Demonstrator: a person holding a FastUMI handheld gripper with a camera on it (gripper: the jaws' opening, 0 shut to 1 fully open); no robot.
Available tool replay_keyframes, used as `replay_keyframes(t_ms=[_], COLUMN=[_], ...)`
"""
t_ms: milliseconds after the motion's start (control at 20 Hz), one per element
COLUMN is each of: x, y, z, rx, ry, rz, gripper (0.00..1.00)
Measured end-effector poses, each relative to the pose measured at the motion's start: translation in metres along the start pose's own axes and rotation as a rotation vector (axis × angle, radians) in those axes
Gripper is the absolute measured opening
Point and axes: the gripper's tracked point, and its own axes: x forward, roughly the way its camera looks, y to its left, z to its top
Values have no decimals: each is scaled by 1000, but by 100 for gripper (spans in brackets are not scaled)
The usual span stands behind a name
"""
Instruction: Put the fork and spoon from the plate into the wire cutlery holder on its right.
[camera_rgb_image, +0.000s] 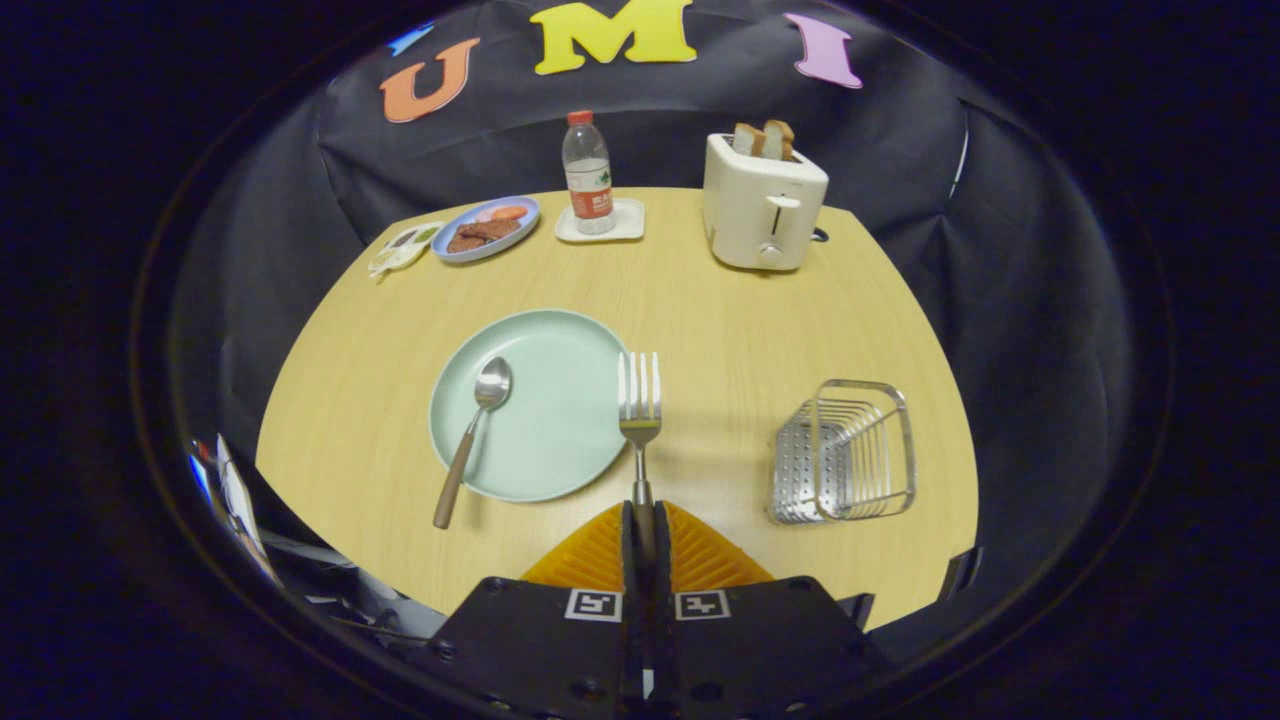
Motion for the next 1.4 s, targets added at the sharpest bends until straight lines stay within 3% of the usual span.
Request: replay_keyframes(t_ms=[550,950,1400], x=[-41,-37,-34], y=[-114,-120,-125], z=[-8,-21,3], rx=[50,70,84], ry=[55,212,137], rz=[-106,-74,-113], gripper=[5,7,10])
